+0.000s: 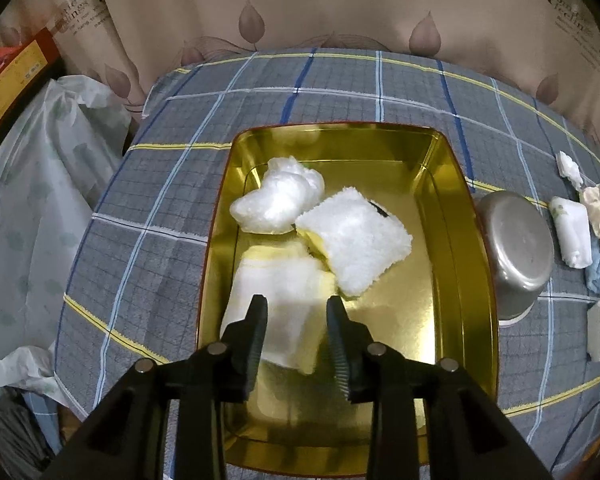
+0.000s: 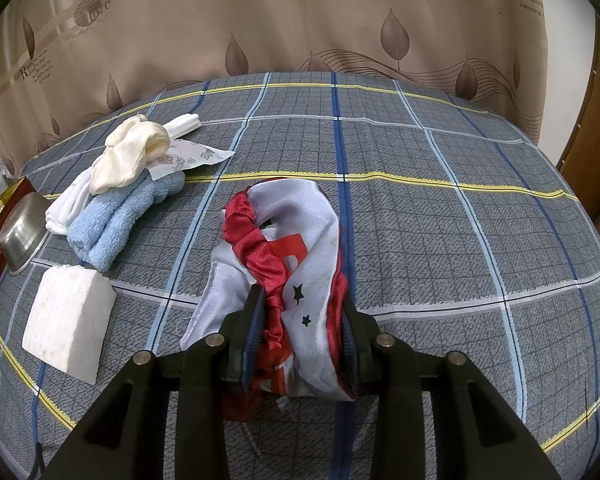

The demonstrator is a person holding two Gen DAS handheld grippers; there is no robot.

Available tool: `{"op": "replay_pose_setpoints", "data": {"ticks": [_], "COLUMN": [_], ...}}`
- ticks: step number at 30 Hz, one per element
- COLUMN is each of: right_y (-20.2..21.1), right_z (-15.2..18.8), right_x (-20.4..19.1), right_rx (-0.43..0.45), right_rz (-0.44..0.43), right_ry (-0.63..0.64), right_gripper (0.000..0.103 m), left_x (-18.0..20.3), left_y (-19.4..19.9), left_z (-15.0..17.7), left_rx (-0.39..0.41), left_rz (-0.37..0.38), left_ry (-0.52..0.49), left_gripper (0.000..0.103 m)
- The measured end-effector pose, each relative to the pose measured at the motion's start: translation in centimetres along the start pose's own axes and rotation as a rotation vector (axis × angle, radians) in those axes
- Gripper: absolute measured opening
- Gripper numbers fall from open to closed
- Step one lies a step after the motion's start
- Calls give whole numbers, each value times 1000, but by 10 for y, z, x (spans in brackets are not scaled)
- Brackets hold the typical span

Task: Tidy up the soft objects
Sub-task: 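Lift the left tool away from the tray while the right tool holds the red cloth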

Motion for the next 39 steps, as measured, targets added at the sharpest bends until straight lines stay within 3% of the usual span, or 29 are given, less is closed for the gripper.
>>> {"op": "replay_pose_setpoints", "data": {"ticks": [4,14,22,28,36,39], "right_y": [0,0,1,6,29,49], "right_z": [0,0,0,-2,2,1], "right_x": [-1,-2,2,-11,-26,-38], "right_rx": [0,-1,3,-1,-18,-2], "right_rz": [0,7,15,87,172,165], "right_ry": [0,3,1,56,98,117], "right_gripper": [32,33,31,21,18,18], "left_x": [-1,-7,-26,-40,-62,-69], "left_y": [5,51,72,61,53,52], "left_z": [-1,1,16,30,46,50], "left_rx": [-5,66,146,142,163,166], "left_rz": [13,65,-48,-40,-92,-108], "left_ry": [7,23,39,98,169,186], "left_gripper": [38,38,39,39,39,39]}}
Point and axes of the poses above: each gripper's, at about its wrist camera, not at the fingertips, and y roughly against the way its jaws point, x to its right, z to its underside, the point moved 5 cm from there along -y, roughly the way its jaws point, and after that the axes turned 4 degrees about -y, right-handed, at the moved point
